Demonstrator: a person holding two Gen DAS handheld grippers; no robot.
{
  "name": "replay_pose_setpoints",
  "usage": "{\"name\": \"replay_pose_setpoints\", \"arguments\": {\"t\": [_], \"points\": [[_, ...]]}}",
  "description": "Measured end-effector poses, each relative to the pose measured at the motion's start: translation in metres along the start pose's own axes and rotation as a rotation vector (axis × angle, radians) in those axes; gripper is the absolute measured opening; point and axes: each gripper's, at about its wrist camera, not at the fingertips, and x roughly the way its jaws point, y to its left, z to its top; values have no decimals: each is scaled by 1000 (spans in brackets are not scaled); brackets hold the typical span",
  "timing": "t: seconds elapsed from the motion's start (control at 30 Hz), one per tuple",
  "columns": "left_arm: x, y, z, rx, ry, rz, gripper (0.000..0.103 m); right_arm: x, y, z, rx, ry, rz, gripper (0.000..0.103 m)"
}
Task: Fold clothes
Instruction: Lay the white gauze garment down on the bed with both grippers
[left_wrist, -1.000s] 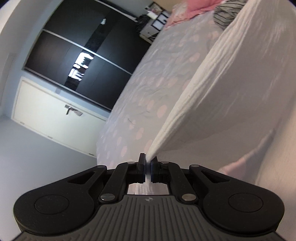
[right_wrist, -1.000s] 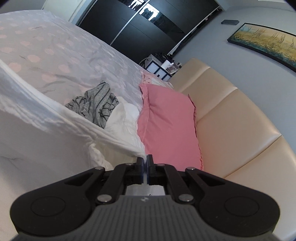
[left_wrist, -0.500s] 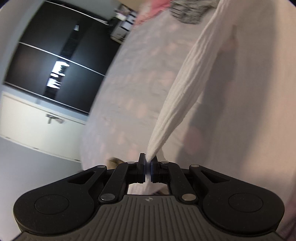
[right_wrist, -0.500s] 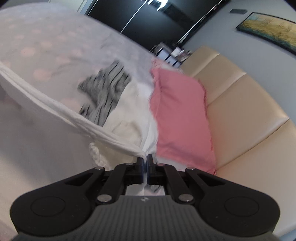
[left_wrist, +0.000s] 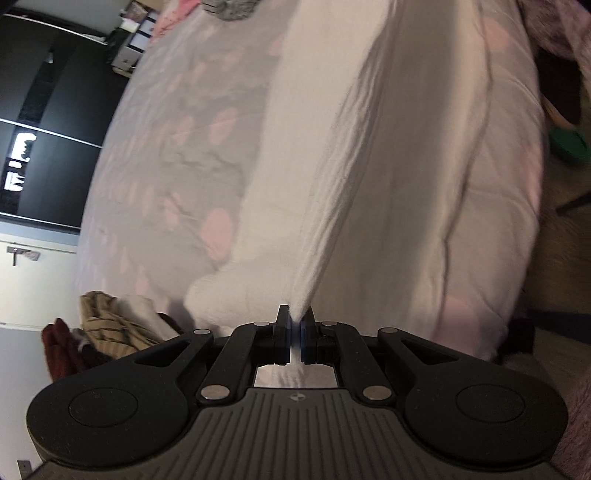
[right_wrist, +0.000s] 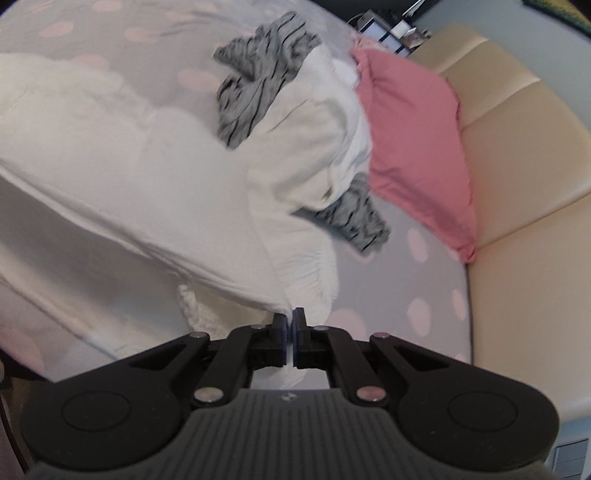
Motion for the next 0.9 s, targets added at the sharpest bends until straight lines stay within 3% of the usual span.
{"name": "replay_pose_setpoints", "arguments": {"t": [0.17,0.4,0.57,0.73,0.9], "points": [[5,-32,-10,82,36,-53,3,17,15,-12,-31,85,50,3],[21,-53,-23,131,99,-94,3,16,24,-9,-90,134,111,3],[41,-63,-24,166,146,-81,3,33,28,-9,-86,199,205,14],[53,-64,-22,152,163,-100,3,18,-18,-7,117,164,202,32],[60,-64,-17,149,182,-115,3,28,-84,-12,528,107,179,37]]}}
